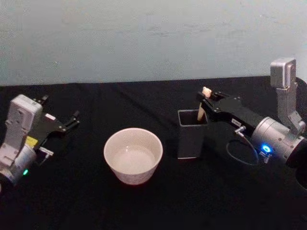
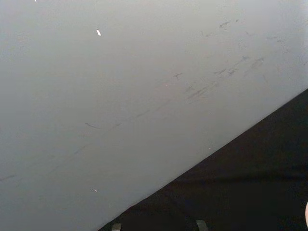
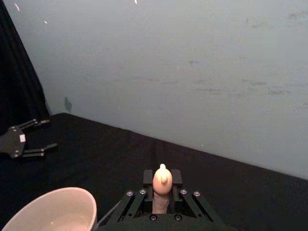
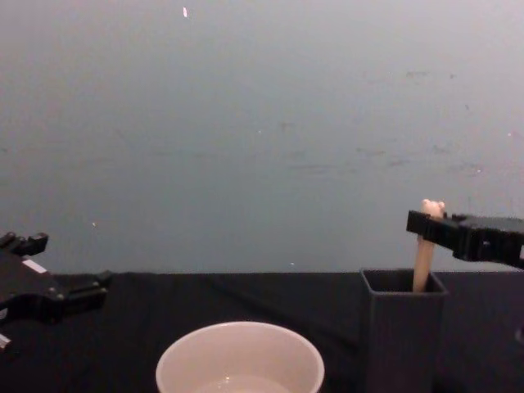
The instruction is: Pick up the stirring spoon with one hand, stir inside the cup, then place it back in its original position.
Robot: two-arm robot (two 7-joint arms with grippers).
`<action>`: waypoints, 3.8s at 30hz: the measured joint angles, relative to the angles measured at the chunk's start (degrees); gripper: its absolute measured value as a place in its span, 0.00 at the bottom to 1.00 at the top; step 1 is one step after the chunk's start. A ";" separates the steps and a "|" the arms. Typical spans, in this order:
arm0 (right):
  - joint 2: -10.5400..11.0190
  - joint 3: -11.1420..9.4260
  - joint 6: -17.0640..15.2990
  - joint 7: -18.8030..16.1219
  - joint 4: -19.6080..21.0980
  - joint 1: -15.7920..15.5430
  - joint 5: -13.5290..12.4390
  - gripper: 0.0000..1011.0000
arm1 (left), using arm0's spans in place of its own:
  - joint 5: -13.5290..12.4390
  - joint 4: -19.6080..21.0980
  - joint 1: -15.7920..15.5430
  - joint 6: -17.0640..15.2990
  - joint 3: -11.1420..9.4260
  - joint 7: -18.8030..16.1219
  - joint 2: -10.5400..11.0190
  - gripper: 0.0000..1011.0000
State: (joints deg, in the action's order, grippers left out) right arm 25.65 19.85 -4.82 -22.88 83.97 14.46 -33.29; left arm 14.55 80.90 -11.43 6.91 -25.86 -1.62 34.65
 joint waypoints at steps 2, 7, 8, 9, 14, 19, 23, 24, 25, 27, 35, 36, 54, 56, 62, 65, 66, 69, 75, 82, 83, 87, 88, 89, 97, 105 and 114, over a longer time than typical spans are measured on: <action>-0.20 0.05 -0.14 0.02 -0.47 0.17 0.04 0.21 | 0.00 0.00 0.00 0.00 0.00 0.00 0.00 0.99; -0.69 0.12 -0.50 0.03 -1.65 0.55 0.09 0.21 | 0.00 0.00 0.01 0.00 0.00 0.00 0.00 0.99; -0.77 0.16 -0.61 0.01 -1.86 0.61 0.11 0.21 | 0.00 0.00 0.00 0.00 0.00 0.00 0.00 0.99; -0.81 0.19 -0.68 -0.01 -1.95 0.63 0.12 0.21 | 0.00 0.00 0.00 0.00 0.00 0.00 0.00 0.99; -0.95 0.28 -1.02 -0.08 -2.26 0.65 0.24 0.21 | 0.00 0.00 0.00 0.00 0.00 0.00 0.00 0.99; -0.98 0.28 -1.09 -0.08 -2.29 0.65 0.29 0.21 | 0.00 0.00 0.00 0.00 0.00 0.00 0.00 0.99; -0.97 0.28 -1.08 -0.08 -2.29 0.65 0.29 0.21 | 0.00 0.00 0.00 0.00 0.00 0.00 0.00 0.99; -0.97 0.29 -1.07 -0.09 -2.29 0.65 0.29 0.21 | 0.00 0.00 0.00 0.00 0.00 0.00 0.00 0.99; -0.96 0.28 -1.07 -0.09 -2.29 0.64 0.29 0.21 | 0.00 0.00 0.00 0.00 0.00 0.00 0.00 0.99; -0.95 0.28 -1.07 -0.10 -2.29 0.64 0.29 0.21 | 0.00 0.00 0.00 0.00 0.00 0.00 0.00 0.99; -0.91 0.24 -1.03 -0.13 -2.27 0.61 0.27 0.23 | 0.00 0.00 0.00 0.00 0.00 0.00 0.00 0.99; -0.91 0.24 -1.03 -0.13 -2.27 0.61 0.26 0.25 | 0.00 0.00 0.00 0.00 0.00 0.00 0.00 0.99; -0.90 0.24 -0.96 -0.13 -2.19 0.61 0.19 0.81 | 0.00 0.00 0.00 0.00 0.00 0.00 0.00 0.99; -0.90 0.24 -0.96 -0.13 -2.19 0.61 0.19 0.86 | 0.00 0.00 0.00 0.00 0.00 0.00 0.00 0.99; -1.08 0.09 -0.10 0.43 -2.07 0.44 0.69 0.99 | 0.00 0.00 0.00 0.00 0.00 0.00 0.00 0.99; -1.63 -0.65 1.60 1.34 -1.67 0.11 1.28 0.99 | 0.00 0.00 0.00 0.00 0.00 0.00 0.00 0.99; -1.81 -0.91 2.10 1.64 -1.52 0.01 1.45 0.99 | 0.00 0.00 0.00 0.00 0.00 0.00 0.00 0.99; -2.96 -2.36 4.20 4.17 -0.71 -0.48 2.57 0.99 | 0.00 0.00 0.00 0.00 0.00 0.00 0.00 0.99; -5.24 -4.45 8.85 12.90 0.45 -1.56 9.05 0.99 | 0.00 0.00 0.00 0.00 0.00 0.00 0.00 0.99; -6.45 -4.12 7.82 21.99 -1.90 -2.19 17.98 0.99 | 0.00 0.00 0.00 0.00 0.00 0.00 0.00 0.99; -6.54 -4.03 7.38 22.54 -2.29 -2.34 18.61 0.99 | 0.00 0.00 0.00 0.00 0.00 0.00 0.00 0.99; -7.25 -4.00 4.97 23.70 -4.39 -3.27 19.88 0.99 | 0.00 0.00 0.00 0.00 0.00 0.00 0.00 0.99; -7.25 -4.00 4.97 23.70 -4.39 -3.27 19.88 0.99 | 0.00 0.00 0.00 0.00 0.00 0.00 0.00 0.99; -7.56 -4.26 4.16 23.68 -5.01 -3.52 19.80 0.99 | 0.00 0.00 0.00 0.00 0.00 0.00 0.00 0.99; -8.61 -5.31 2.46 23.10 -6.90 -3.66 18.96 0.99 | 0.00 0.00 0.00 0.00 0.00 0.00 0.00 0.99; -8.47 -5.18 2.62 23.16 -6.66 -3.64 18.98 0.99 | 0.00 0.00 0.00 0.00 0.00 0.00 0.00 0.99; -8.40 -5.10 2.76 23.19 -6.51 -3.64 19.03 0.99 | 0.00 0.00 0.00 0.00 0.00 0.00 0.00 0.99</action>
State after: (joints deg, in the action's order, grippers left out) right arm 17.25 14.75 -2.07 0.32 77.46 10.82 -14.26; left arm 14.55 80.90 -11.43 6.91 -25.86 -1.62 34.65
